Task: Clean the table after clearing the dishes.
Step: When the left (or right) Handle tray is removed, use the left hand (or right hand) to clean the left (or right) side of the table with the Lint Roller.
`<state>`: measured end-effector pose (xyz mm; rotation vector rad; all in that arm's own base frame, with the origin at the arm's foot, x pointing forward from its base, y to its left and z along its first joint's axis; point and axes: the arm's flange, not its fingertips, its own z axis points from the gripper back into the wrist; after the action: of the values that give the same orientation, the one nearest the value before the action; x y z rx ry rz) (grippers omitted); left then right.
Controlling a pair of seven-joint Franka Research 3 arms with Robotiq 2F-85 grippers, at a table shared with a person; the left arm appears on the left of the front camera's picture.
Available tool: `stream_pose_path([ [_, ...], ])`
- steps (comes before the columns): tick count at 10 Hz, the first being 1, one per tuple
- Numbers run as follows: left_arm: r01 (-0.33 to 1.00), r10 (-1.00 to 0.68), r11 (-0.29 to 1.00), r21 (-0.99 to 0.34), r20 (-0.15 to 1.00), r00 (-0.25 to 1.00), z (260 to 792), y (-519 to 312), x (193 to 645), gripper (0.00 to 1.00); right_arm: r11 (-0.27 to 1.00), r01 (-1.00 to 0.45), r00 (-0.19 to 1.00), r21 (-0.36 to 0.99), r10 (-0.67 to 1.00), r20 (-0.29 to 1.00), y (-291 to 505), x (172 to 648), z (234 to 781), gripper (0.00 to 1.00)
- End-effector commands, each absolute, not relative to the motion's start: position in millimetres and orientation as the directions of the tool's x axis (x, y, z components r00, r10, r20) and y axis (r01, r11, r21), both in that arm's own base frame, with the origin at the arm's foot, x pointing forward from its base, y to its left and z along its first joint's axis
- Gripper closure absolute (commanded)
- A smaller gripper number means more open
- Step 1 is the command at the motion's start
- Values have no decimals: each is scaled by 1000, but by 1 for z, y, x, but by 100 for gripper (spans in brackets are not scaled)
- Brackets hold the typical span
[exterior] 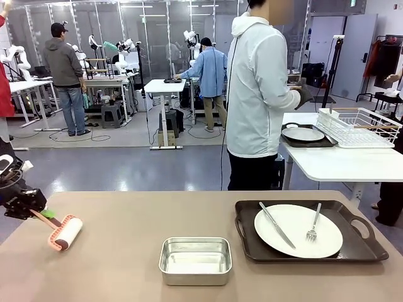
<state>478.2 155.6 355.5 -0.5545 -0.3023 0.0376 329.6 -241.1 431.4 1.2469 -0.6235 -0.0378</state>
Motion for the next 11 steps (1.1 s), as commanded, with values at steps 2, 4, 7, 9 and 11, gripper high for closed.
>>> stream_pose_path([
  [2,-29,107,968,-248,307,946,344,155,474,79,338,-310,831,888,-357,426,-240,327,433,0],
  [4,35,52,970,-239,349,936,384,138,461,79,338,-310,831,888,-357,426,-240,327,433,0],
  [7,106,-33,985,-136,457,889,469,111,432,79,338,-310,831,888,-357,426,-240,327,433,0],
  [9,129,-65,988,-90,512,856,508,97,416,79,338,-310,831,888,-357,426,-240,327,433,0],
  [11,145,-83,986,-79,525,847,529,86,408,79,338,-310,831,888,-357,426,-240,327,433,0],
])
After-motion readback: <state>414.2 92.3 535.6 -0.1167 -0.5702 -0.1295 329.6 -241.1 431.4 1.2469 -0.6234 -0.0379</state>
